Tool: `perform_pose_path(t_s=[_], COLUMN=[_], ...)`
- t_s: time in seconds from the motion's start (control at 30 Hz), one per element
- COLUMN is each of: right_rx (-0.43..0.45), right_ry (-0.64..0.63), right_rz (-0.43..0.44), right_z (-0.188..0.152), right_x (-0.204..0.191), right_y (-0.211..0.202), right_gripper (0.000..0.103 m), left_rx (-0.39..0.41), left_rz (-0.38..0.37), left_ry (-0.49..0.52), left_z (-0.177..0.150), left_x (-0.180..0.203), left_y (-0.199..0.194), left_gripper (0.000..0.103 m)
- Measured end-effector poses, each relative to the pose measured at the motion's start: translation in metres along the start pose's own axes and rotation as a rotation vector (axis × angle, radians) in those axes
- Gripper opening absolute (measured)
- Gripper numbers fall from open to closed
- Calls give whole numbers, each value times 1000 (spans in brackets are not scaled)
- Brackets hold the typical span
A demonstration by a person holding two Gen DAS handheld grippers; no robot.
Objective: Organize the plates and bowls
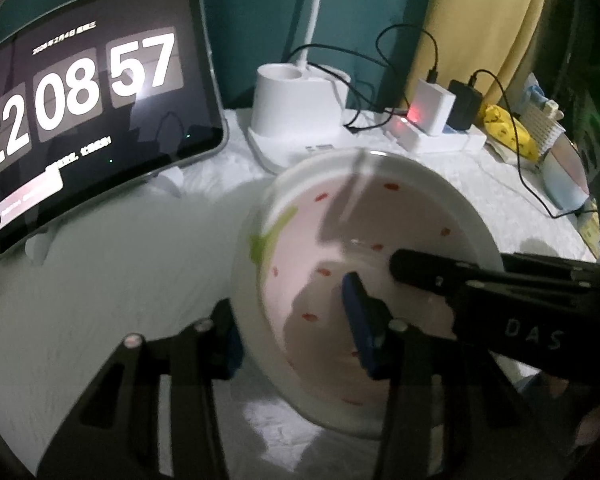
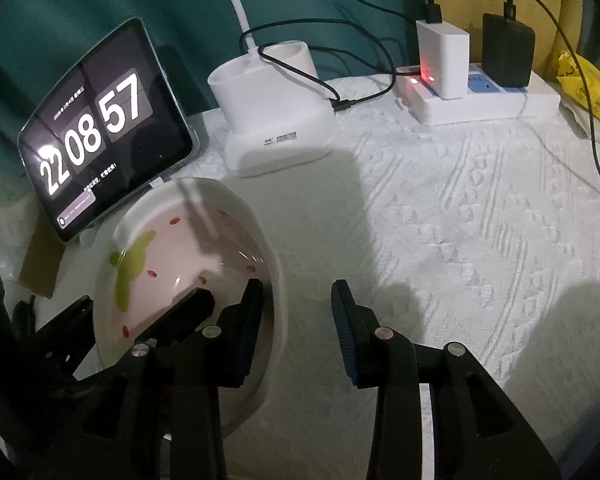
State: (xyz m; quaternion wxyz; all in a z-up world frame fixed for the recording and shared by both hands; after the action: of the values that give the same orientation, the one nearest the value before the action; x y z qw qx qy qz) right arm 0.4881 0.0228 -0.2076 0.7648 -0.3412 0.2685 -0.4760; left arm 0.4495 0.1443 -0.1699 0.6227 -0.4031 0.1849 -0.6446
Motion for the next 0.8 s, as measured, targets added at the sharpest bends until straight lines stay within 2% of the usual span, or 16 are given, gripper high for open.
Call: perform_pose_path(t_s=[0.07,0.17,0.3,0.37,0.8], right_rx=[3,7,9,6,32], right_ry=[-5,-20,-20,-21,-45], right_rz=[14,23,-1,-14,-44], right_z=[0,0,-1,-1,-5], right_x=[-3,-9,-12,-13,-26], right_y=[0,-2,-5,-6,-25], right_gripper=[30,16,16,15,15], left_rx=[3,17,14,14,66], left_rz=[2,18,13,15,11], left_ry=[10,38,35,27,31], left_z=[0,-2,-2,-1,1], left_x=[2,6,4,3,1], left_y=[0,-2,-2,-2,-20], left_gripper=[39,37,35,31,28])
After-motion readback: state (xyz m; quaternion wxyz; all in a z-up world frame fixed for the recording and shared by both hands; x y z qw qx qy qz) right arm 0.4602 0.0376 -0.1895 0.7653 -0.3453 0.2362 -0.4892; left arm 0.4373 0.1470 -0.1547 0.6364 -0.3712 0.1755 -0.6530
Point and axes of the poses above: each gripper's, at about its wrist camera, not at the fingertips, and y roughly the way its jaws point, x to its right, z to its top, the point moved 3 cm from there along y, roughly the way its jaws point, and after that the axes turned 15 degrees about -y, right-handed, at the moved point
